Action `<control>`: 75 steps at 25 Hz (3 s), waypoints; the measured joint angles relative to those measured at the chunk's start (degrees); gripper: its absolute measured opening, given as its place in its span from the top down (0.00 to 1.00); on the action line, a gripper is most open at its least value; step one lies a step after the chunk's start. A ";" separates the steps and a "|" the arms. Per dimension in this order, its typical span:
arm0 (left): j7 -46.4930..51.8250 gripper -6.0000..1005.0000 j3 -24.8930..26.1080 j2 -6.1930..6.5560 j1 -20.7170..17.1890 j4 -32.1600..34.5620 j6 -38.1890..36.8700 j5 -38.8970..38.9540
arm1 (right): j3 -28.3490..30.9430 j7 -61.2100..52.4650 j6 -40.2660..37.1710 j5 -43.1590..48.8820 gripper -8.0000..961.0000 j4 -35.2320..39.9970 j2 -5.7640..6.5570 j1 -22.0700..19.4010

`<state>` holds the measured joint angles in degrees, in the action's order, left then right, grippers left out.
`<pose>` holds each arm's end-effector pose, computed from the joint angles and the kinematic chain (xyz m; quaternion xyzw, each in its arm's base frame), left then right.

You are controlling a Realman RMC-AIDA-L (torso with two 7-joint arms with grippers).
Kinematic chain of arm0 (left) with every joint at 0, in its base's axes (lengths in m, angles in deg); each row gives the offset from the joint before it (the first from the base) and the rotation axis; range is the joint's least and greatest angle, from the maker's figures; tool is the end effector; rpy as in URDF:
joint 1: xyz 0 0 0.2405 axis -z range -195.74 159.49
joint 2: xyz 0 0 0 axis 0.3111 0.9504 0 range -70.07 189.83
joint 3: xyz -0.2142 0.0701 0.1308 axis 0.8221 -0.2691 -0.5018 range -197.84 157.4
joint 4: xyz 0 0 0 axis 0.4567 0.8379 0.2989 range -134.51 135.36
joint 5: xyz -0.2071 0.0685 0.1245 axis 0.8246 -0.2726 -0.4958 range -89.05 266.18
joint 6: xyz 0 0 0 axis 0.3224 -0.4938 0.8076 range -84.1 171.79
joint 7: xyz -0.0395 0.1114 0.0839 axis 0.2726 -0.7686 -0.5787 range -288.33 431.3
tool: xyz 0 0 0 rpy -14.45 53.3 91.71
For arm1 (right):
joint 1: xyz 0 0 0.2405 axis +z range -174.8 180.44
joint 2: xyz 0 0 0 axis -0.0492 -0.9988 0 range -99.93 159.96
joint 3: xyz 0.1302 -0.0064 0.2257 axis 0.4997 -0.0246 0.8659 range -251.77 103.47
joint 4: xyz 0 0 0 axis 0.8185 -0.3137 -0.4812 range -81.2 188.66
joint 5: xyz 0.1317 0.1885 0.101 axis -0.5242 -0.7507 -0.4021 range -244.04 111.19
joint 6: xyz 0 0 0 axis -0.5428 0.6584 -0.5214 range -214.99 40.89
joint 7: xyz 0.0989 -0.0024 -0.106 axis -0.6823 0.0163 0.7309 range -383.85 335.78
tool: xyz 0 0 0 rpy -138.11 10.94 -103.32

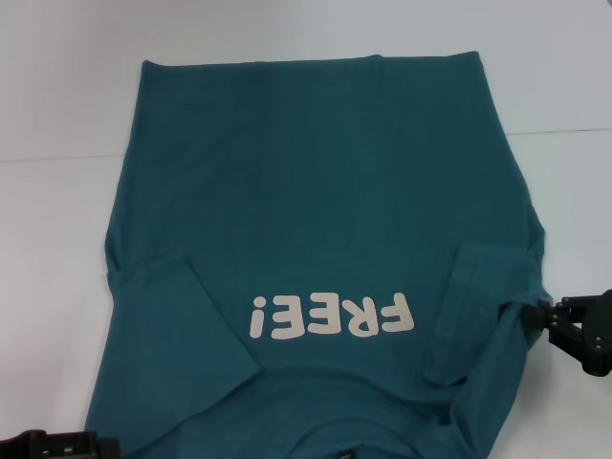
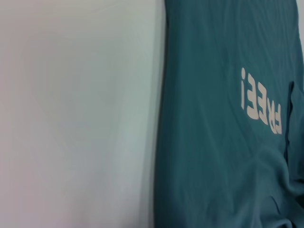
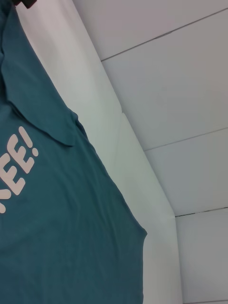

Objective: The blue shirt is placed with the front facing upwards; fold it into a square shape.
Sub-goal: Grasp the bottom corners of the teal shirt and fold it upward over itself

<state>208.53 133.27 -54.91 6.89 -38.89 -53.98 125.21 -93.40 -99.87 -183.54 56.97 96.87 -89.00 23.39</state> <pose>-0.3835 0.2919 0.0376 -0.6826 -0.7227 -0.1051 0.0284 0.3723 0.2971 0.0549 -0.8975 0.2853 0.2456 0.2297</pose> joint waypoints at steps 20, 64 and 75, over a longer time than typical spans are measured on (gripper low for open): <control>0.78 0.10 -0.32 0.19 0.52 -0.32 1.48 -0.04 | 0.00 0.17 -0.02 -0.16 0.96 -0.18 0.05 0.13; -1.33 0.94 -1.04 -0.58 2.89 -1.18 2.44 3.00 | 0.42 0.11 1.85 -0.38 0.96 -0.70 0.39 1.96; -9.83 0.94 -1.01 -1.17 2.23 -1.17 0.06 6.21 | 0.74 2.58 -0.41 -0.41 0.96 -0.02 0.37 1.01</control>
<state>198.70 132.26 -56.08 9.12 -40.06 -53.91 131.43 -92.66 -97.29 -183.95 56.56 96.86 -88.63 24.39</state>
